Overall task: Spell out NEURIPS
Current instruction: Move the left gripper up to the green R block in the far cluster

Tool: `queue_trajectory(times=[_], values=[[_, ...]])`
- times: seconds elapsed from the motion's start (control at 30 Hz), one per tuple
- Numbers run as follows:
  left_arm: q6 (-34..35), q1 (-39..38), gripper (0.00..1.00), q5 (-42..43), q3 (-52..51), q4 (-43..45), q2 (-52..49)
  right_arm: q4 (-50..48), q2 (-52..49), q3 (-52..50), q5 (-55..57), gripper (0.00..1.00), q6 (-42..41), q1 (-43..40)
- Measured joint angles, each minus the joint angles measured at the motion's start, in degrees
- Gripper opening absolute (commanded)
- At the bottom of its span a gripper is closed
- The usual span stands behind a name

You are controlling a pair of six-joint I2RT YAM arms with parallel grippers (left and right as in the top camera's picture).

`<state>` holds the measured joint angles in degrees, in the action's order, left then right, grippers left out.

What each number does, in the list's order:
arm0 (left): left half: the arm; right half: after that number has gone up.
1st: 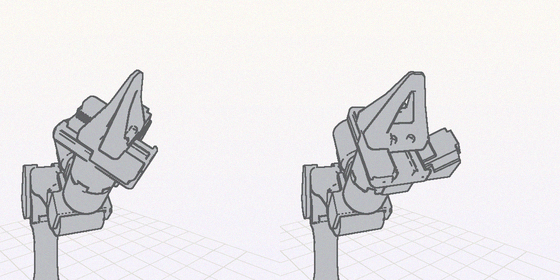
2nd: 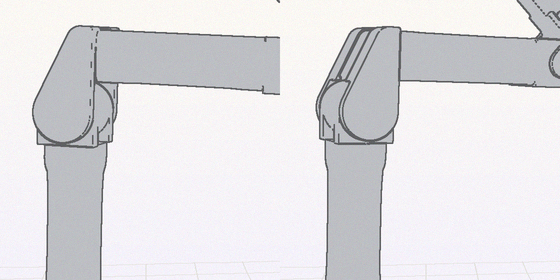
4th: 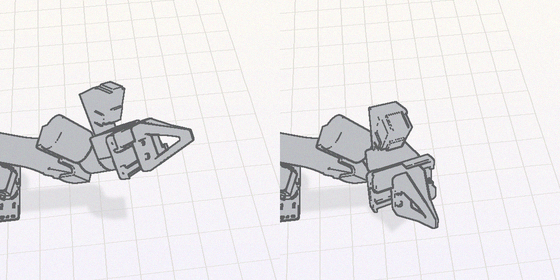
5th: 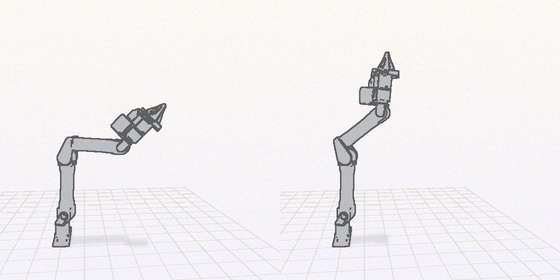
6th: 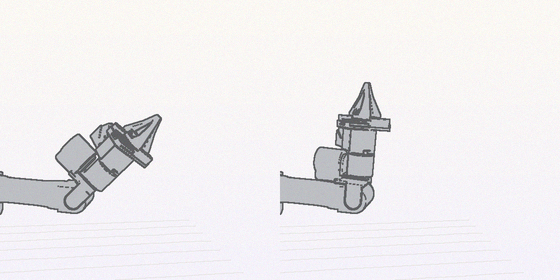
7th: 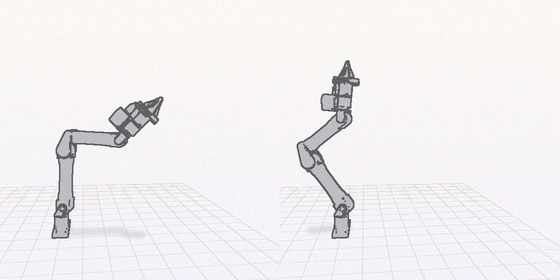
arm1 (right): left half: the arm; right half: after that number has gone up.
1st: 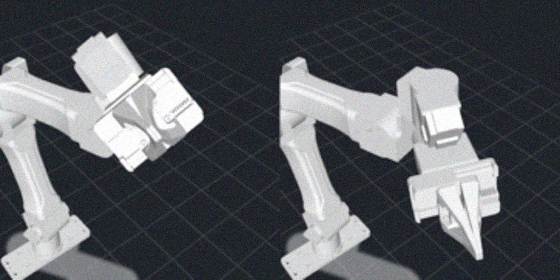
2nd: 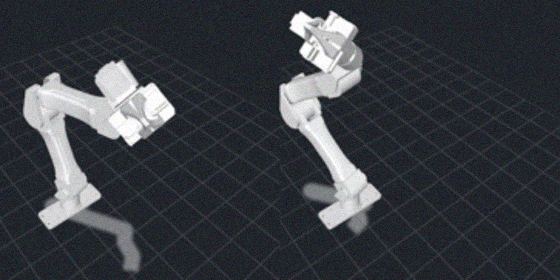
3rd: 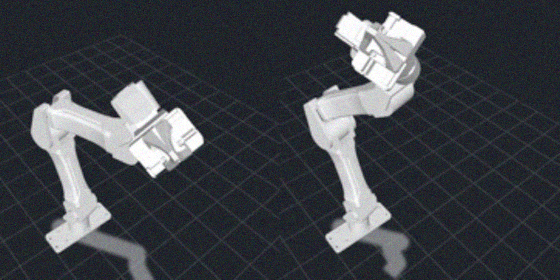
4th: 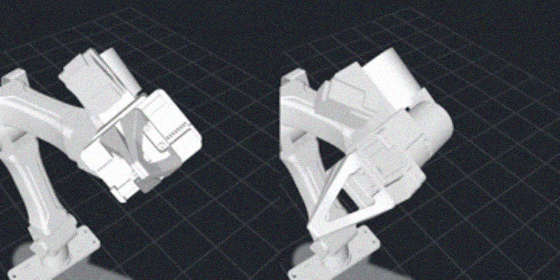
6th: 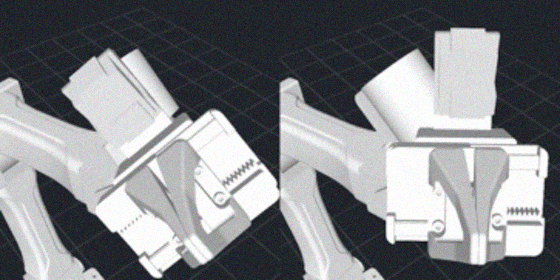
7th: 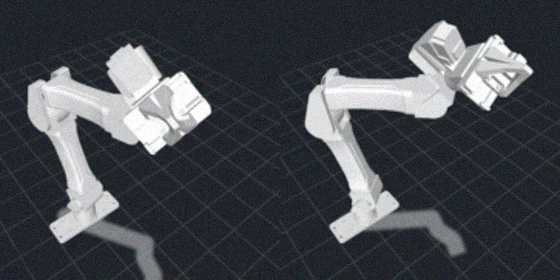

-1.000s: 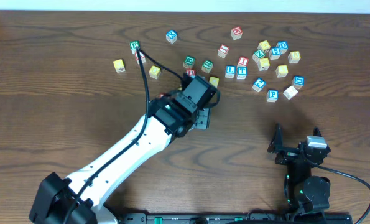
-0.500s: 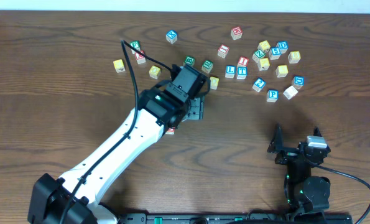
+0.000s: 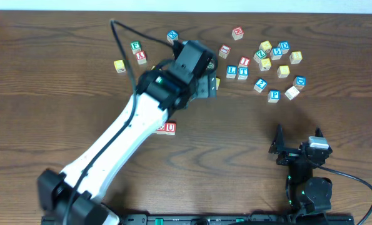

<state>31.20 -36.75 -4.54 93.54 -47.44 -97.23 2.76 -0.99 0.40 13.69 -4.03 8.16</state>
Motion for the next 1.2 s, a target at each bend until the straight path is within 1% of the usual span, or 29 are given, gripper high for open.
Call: queue_trajectory(times=[0.27,0.33,0.47,0.67,0.77,0.87,1.0,1.2], values=[[6.7,0.1,0.89,-0.1,20.9,-8.5,-19.8,0.0,0.0,0.0,0.0,0.99,0.0,0.0],[9.0,0.2,0.87,-0.1,25.7,-9.1,-24.8,0.0,0.0,0.0,0.0,0.99,0.0,0.0],[14.6,0.3,0.84,0.3,31.6,-8.7,-31.5,0.0,0.0,0.0,0.0,0.99,0.0,0.0],[27.2,0.3,0.84,0.8,32.9,-2.1,-37.0,0.0,0.0,0.0,0.0,0.99,0.0,0.0],[31.5,0.3,0.84,0.8,32.9,1.3,-38.7,0.0,0.0,0.0,0.0,0.99,0.0,0.0],[35.3,0.4,0.84,-0.2,32.9,1.9,-39.6,0.0,0.0,0.0,0.0,0.99,0.0,0.0],[38.2,0.7,0.84,-2.2,33.0,2.9,-40.2,0.0,0.0,0.0,0.0,0.99,0.0,0.0],[39.8,1.8,0.84,-4.9,33.1,2.9,-41.9,0.0,0.0,0.0,0.0,0.99,0.0,0.0]])
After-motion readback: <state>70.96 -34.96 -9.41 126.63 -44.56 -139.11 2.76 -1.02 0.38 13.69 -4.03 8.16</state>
